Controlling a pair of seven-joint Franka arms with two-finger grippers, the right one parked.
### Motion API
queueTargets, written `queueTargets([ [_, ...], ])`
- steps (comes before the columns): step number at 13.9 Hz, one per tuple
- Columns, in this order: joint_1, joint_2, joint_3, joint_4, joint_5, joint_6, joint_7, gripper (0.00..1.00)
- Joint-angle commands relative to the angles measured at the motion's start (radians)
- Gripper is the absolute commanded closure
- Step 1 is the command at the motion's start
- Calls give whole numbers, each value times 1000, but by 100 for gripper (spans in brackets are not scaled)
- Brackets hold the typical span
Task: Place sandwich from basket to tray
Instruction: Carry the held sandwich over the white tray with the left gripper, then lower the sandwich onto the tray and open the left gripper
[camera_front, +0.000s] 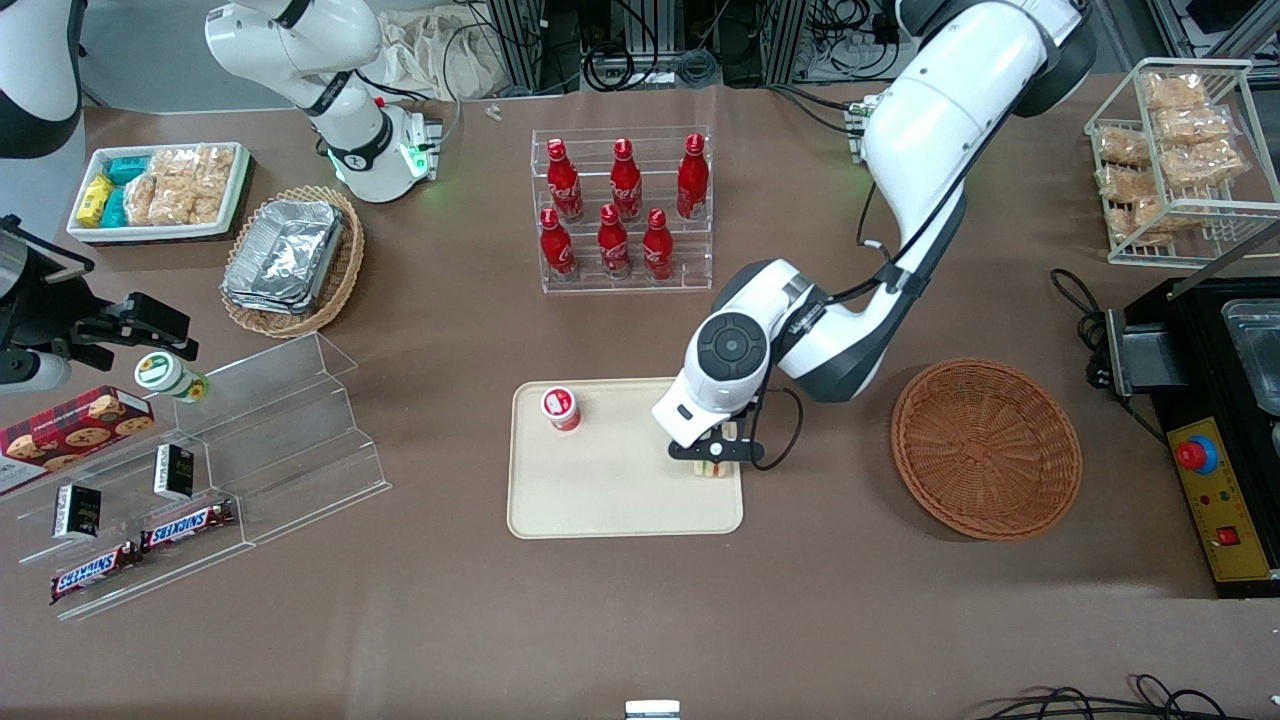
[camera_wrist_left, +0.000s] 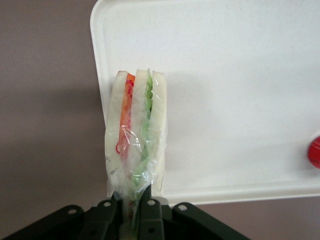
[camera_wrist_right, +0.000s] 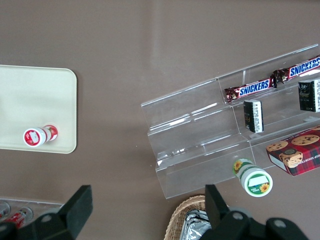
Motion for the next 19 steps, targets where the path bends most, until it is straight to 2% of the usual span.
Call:
queueTargets([
  [1, -17, 34, 6, 19, 35, 30, 11, 100],
  [3, -17, 52, 6, 20, 39, 37, 12, 100],
  [4, -17, 57, 6, 20, 48, 37, 1, 86],
  [5, -17, 52, 6, 20, 48, 37, -2, 64],
  [6, -17, 51, 6, 20, 49, 35, -2, 24],
  [7, -15, 47, 6, 20, 49, 29, 0, 1],
  [10, -5, 11, 6, 20, 31, -15, -6, 1],
  [12, 21, -41, 3, 25, 22, -118, 7, 1],
  [14, 49, -125, 5, 23, -36, -227, 17, 1],
  [19, 170, -299, 5, 23, -60, -452, 231, 1],
])
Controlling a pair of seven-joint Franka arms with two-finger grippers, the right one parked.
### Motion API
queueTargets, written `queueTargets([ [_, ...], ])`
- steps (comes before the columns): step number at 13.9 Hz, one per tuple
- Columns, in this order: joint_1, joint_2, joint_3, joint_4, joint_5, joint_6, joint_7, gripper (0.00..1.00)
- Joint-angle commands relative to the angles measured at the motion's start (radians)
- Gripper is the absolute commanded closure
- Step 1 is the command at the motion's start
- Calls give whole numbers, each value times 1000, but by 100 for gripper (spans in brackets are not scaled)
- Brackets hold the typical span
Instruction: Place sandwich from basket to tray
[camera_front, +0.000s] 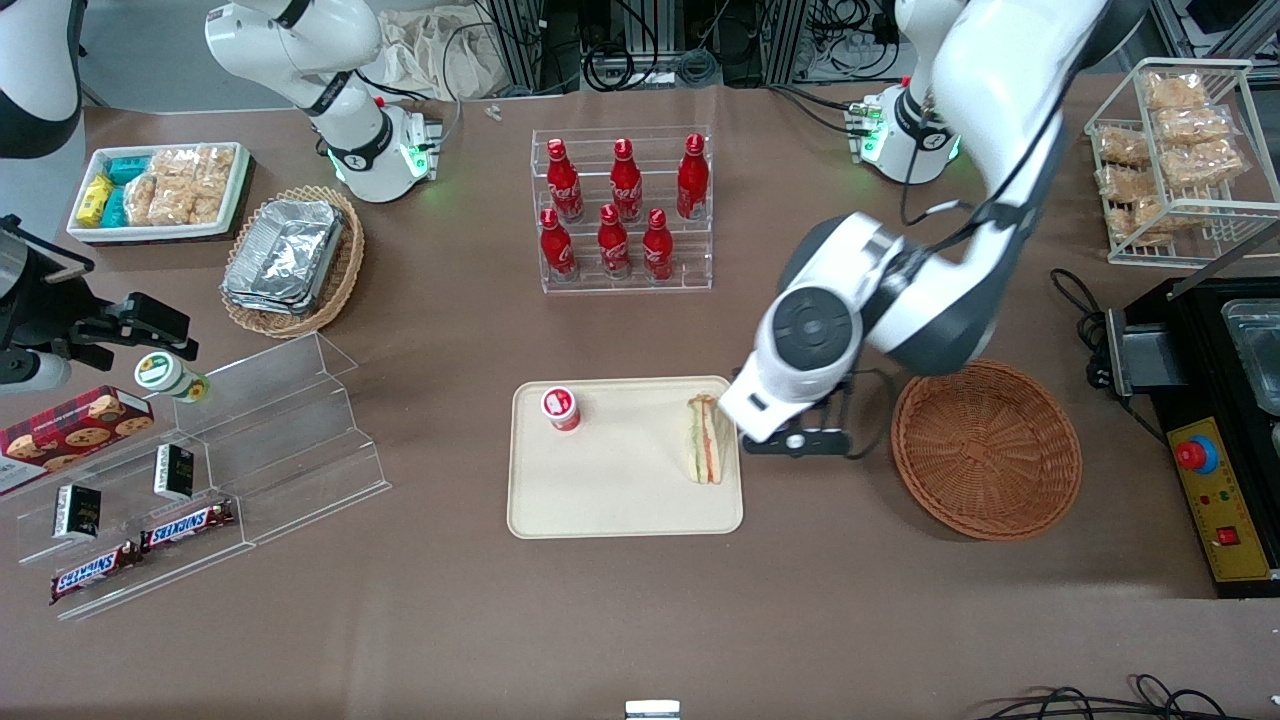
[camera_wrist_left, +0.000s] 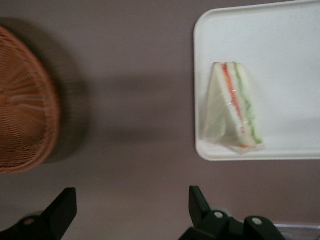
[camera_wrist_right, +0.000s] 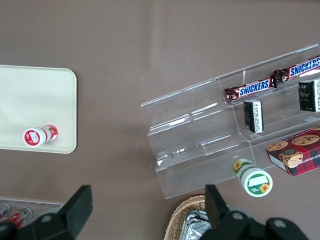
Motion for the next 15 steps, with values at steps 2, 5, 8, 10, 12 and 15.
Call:
queueTargets([
  [2, 114, -130, 1, -29, -27, -115, 185, 1],
  [5, 208, -211, 4, -27, -25, -189, 332, 1],
  [8, 306, -277, 6, -26, -21, -214, 449, 1],
  [10, 361, -309, 7, -26, -21, -220, 535, 1],
  [12, 401, -322, 7, -20, -19, -220, 573, 1],
  [15, 451, -314, 10, -17, -19, -217, 558, 0],
])
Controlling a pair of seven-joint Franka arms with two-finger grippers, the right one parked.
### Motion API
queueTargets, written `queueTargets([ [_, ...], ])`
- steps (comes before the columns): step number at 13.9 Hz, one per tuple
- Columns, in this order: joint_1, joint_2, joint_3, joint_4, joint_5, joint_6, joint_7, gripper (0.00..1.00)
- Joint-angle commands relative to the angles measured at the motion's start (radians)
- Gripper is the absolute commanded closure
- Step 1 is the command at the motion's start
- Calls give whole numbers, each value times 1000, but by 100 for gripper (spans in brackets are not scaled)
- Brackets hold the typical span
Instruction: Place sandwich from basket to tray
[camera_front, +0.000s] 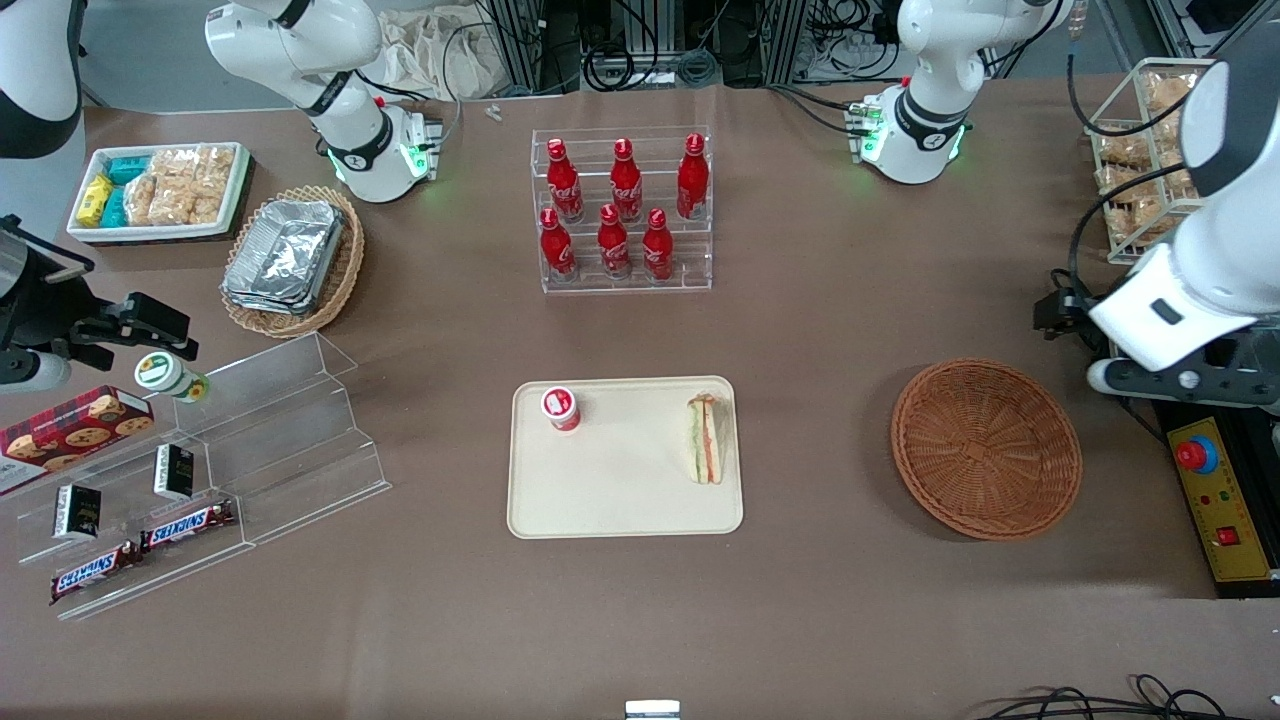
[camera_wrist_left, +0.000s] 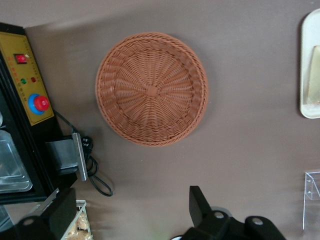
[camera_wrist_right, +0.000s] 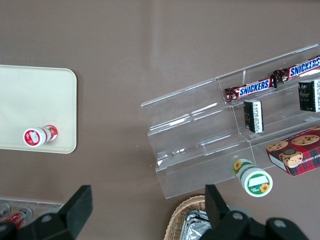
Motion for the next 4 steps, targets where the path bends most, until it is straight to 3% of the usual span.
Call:
queueTargets([
  [1, 32, -7, -6, -15, -10, -2, 11, 0],
  [4, 34, -7, -6, -21, -11, 1, 9, 0],
])
